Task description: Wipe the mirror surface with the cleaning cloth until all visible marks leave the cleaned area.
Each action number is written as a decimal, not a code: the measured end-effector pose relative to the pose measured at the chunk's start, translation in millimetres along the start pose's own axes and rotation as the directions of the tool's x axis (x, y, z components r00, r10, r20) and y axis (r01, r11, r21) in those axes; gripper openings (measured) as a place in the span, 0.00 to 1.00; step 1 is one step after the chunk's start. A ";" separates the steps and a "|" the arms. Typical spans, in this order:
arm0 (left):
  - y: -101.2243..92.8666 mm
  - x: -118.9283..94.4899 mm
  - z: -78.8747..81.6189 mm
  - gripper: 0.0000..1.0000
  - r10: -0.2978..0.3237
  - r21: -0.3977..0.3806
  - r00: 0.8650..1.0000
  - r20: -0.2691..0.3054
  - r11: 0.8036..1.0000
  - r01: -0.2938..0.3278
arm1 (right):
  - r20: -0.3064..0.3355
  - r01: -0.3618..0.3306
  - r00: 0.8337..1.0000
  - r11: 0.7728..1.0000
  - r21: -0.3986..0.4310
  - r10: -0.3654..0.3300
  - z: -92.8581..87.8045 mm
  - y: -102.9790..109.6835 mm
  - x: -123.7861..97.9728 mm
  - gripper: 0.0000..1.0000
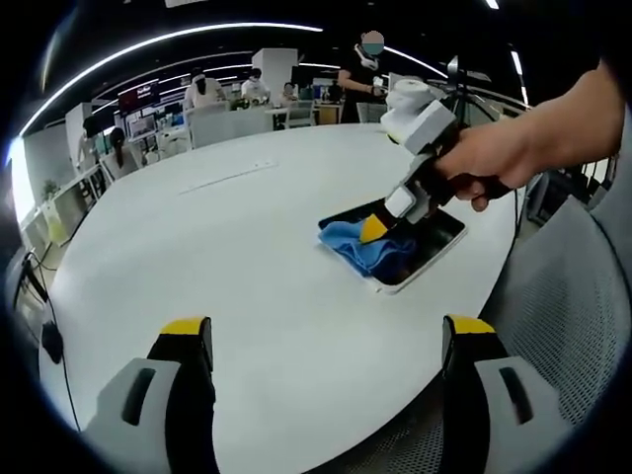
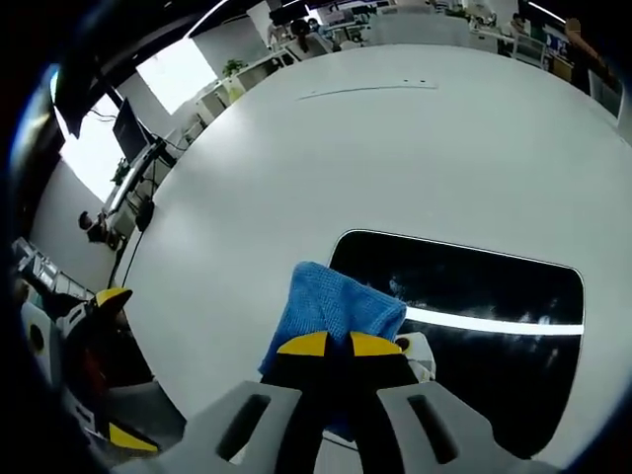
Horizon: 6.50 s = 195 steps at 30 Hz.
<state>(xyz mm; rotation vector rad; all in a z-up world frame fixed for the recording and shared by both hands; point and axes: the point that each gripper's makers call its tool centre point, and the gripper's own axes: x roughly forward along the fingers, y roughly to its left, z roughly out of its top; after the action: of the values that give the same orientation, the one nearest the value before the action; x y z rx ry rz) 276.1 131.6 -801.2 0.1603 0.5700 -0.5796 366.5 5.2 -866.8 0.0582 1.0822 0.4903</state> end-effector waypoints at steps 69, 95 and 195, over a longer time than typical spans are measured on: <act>-5.2 -1.0 10.8 0.99 -0.035 -0.075 0.997 0.065 0.996 0.040 | 0.016 0.002 1.000 1.000 0.012 -0.002 -10.0 -72.6 -29.2 0.00; -1.6 -0.5 6.7 0.99 -0.017 -0.073 0.999 0.042 0.997 0.020 | 0.031 0.005 1.000 0.999 0.047 -0.006 -14.2 -96.2 -39.8 0.00; -3.6 0.8 4.3 0.99 -0.021 -0.022 1.000 0.022 1.000 0.021 | 0.065 0.165 0.983 0.978 0.125 -0.174 -52.2 -159.0 -82.0 0.00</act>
<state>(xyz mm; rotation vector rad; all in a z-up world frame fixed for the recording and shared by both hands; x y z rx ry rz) 276.6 126.9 -798.0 0.1271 0.5569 -0.5947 347.5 -180.2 -868.2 0.0883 1.0313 0.2678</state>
